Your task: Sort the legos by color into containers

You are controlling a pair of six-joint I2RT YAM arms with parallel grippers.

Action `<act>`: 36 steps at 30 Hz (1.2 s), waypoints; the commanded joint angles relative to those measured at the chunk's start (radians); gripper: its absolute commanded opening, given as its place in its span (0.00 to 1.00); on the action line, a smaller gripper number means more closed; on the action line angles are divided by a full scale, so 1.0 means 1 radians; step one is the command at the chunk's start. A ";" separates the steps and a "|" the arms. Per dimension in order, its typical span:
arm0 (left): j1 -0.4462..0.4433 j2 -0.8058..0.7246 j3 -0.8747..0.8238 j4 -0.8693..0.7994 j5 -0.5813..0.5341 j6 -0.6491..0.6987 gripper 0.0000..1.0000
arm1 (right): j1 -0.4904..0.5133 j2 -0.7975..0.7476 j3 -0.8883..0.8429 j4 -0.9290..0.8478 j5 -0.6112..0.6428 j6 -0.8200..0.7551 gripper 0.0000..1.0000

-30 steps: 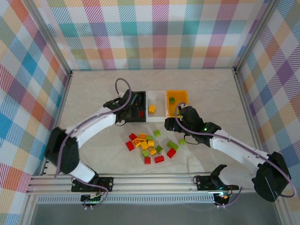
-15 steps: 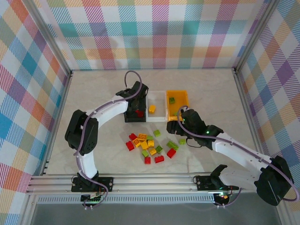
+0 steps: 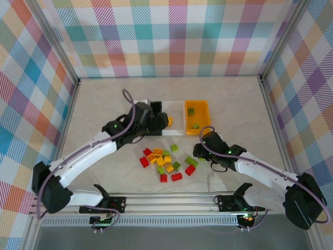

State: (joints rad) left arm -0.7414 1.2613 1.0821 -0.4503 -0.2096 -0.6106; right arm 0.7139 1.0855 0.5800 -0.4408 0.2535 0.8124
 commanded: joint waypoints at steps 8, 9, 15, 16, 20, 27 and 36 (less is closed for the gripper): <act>-0.018 -0.307 -0.469 0.013 0.023 -0.221 1.00 | -0.001 0.185 0.007 0.079 -0.019 -0.031 0.77; -0.019 -0.340 -0.491 0.002 0.021 -0.231 1.00 | -0.002 0.207 0.014 0.087 -0.015 -0.038 0.75; -0.019 -0.479 -0.546 -0.116 -0.009 -0.256 1.00 | -0.002 0.299 0.052 0.101 0.009 -0.061 0.54; -0.019 -0.500 -0.549 -0.136 -0.015 -0.260 1.00 | -0.002 0.300 0.053 0.105 0.009 -0.061 0.49; -0.018 -0.585 -0.559 -0.189 -0.029 -0.265 1.00 | -0.002 0.267 0.066 0.101 0.003 -0.077 0.36; -0.018 -0.675 -0.565 -0.254 -0.062 -0.267 1.00 | -0.006 0.165 0.204 0.043 0.019 -0.152 0.30; -0.018 -0.672 -0.582 -0.269 -0.068 -0.282 1.00 | -0.148 0.460 0.521 0.034 0.010 -0.211 0.30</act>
State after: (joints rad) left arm -0.7525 0.5892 0.5125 -0.6846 -0.2562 -0.8764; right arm 0.5987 1.4609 1.0473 -0.3847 0.2539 0.6350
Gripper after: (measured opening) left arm 0.997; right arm 0.350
